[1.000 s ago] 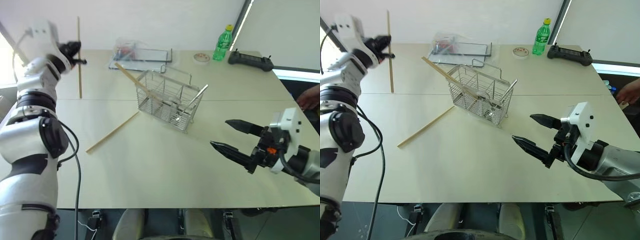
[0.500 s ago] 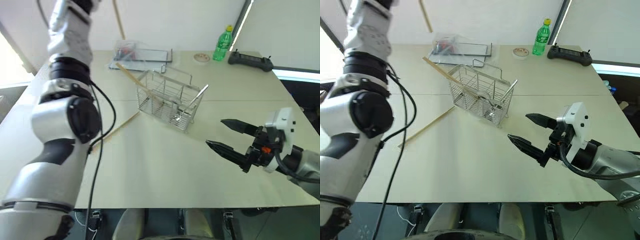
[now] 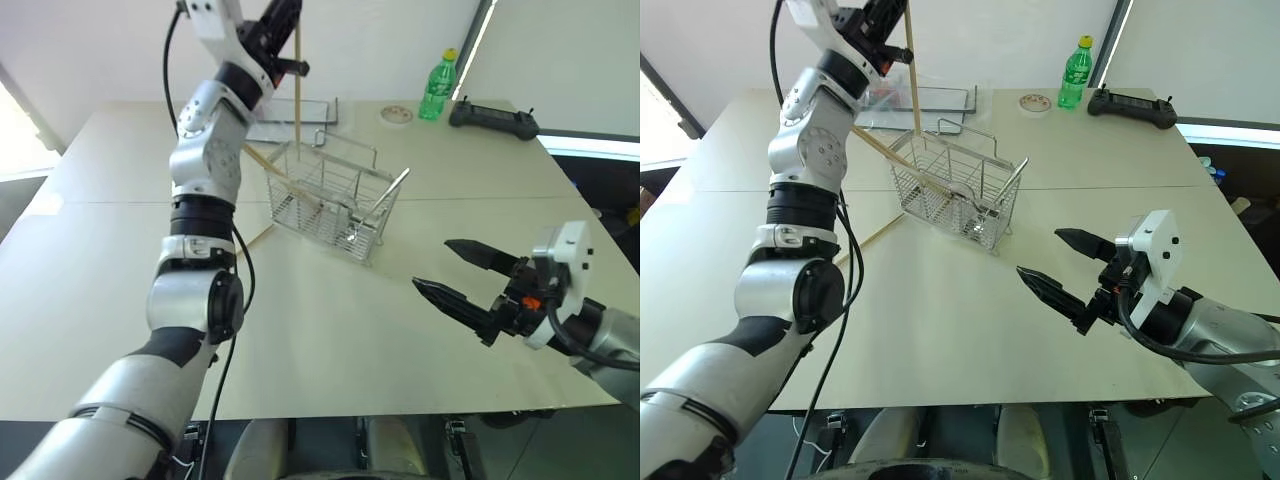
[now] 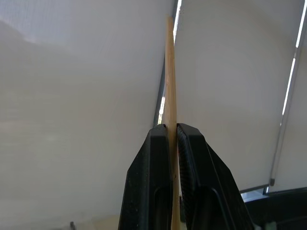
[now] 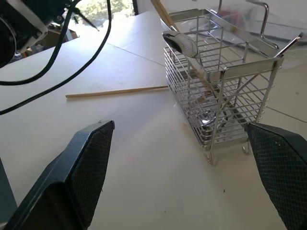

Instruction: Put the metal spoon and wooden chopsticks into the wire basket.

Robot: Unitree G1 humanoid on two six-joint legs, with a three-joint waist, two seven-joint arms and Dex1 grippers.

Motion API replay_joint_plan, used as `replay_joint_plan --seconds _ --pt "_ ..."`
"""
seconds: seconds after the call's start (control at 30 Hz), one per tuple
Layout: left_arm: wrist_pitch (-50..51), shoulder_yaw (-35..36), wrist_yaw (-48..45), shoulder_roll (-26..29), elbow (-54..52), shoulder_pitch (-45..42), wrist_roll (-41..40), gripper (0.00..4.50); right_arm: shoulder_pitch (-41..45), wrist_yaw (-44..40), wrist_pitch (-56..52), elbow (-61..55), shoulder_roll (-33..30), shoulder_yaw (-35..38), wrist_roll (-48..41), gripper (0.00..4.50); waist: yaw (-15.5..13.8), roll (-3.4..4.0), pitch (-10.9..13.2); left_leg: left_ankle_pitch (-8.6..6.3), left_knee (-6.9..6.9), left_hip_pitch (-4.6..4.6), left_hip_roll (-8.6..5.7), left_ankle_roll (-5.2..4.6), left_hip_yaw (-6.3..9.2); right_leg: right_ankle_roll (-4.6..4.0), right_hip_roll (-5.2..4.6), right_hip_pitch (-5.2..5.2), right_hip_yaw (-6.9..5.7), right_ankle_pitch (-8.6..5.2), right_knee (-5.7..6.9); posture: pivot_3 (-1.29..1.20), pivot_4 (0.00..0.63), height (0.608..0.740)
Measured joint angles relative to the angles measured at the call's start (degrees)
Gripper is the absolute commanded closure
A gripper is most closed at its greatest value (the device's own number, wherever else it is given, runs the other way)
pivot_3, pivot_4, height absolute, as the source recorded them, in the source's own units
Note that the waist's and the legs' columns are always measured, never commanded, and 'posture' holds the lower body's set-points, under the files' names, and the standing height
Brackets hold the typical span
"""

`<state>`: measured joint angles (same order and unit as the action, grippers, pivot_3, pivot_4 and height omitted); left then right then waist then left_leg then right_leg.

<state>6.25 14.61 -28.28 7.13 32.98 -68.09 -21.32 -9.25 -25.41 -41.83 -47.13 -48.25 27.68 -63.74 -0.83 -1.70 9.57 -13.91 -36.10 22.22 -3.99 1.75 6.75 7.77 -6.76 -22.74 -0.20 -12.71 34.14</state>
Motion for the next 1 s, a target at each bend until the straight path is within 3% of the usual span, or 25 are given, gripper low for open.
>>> replay_joint_plan --seconds 0.03,0.13,0.33,0.37,0.6,0.7,0.9,1.0 --pt "0.79 -0.52 0.27 -0.42 -1.49 1.28 -0.07 4.45 0.02 0.21 0.09 0.0 0.0 0.0 0.01 0.0 -0.04 0.0 0.0 0.0 -0.01 0.0 0.0 0.0 0.0 0.0 0.0 0.01 0.0 0.0 0.01 0.0 0.15 0.725" --pt "2.37 -1.6 0.99 -0.85 -4.05 3.61 -0.28 3.37 0.04 0.33 0.21 0.02 0.0 0.0 0.01 0.0 -0.04 0.0 0.0 0.0 -0.02 0.0 -0.01 0.0 0.01 0.0 0.0 0.0 0.0 0.0 0.01 0.0 0.15 0.725" --pt "4.57 -2.16 1.87 -0.84 -7.82 4.59 -1.01 0.27 0.79 0.41 0.24 0.25 -0.02 -0.03 -0.02 0.0 -0.03 0.0 0.0 0.0 -0.01 0.0 -0.01 0.0 0.01 -0.01 0.0 0.0 0.0 -0.01 0.0 0.0 0.15 0.725" --pt "4.97 -2.17 2.16 -0.84 -8.49 4.72 -1.51 0.03 1.26 0.49 0.25 0.29 -0.02 -0.05 -0.03 0.0 -0.01 0.0 0.0 0.0 -0.01 0.0 -0.01 0.0 0.01 -0.01 0.0 0.0 0.0 0.0 0.0 0.0 0.15 0.725" --pt "9.67 -1.76 3.8 0.4 -11.19 4.48 -4.08 0.03 2.48 0.86 0.24 1.03 -0.03 -0.41 -0.07 0.0 0.01 0.01 0.0 0.0 -0.01 0.0 -0.02 0.0 0.01 -0.01 0.01 0.0 0.0 -0.01 0.01 0.0 0.15 0.725" --pt "15.27 0.72 5.69 3.06 -11.13 0.24 -7.66 0.03 2.7 0.89 0.24 1.3 -0.03 -0.55 -0.06 0.0 0.07 -0.04 0.04 0.0 -0.02 0.07 -0.01 0.0 0.04 0.0 0.04 -0.07 -0.01 -0.01 0.02 0.0 0.15 0.725" --pt "23.45 3.47 2.12 18.44 -6.27 -18.78 -10.85 0.03 3.23 0.8 0.24 1.49 -0.02 -2.24 0.42 0.0 0.37 0.29 -0.13 -0.11 0.07 -0.13 -0.04 -0.19 -0.02 0.08 0.03 0.07 0.0 -0.07 0.0 0.0 0.15 0.725" --pt "25.77 -1.29 -12.53 27.7 -4.21 -18.17 -10.23 0.03 4.08 0.62 0.46 2.01 0.01 -3.15 1.26 0.0 0.4 0.58 -0.21 -0.13 0.13 -0.36 -0.05 -0.21 -0.06 0.08 0.02 0.23 0.01 -0.13 0.04 0.0 0.15 0.725"
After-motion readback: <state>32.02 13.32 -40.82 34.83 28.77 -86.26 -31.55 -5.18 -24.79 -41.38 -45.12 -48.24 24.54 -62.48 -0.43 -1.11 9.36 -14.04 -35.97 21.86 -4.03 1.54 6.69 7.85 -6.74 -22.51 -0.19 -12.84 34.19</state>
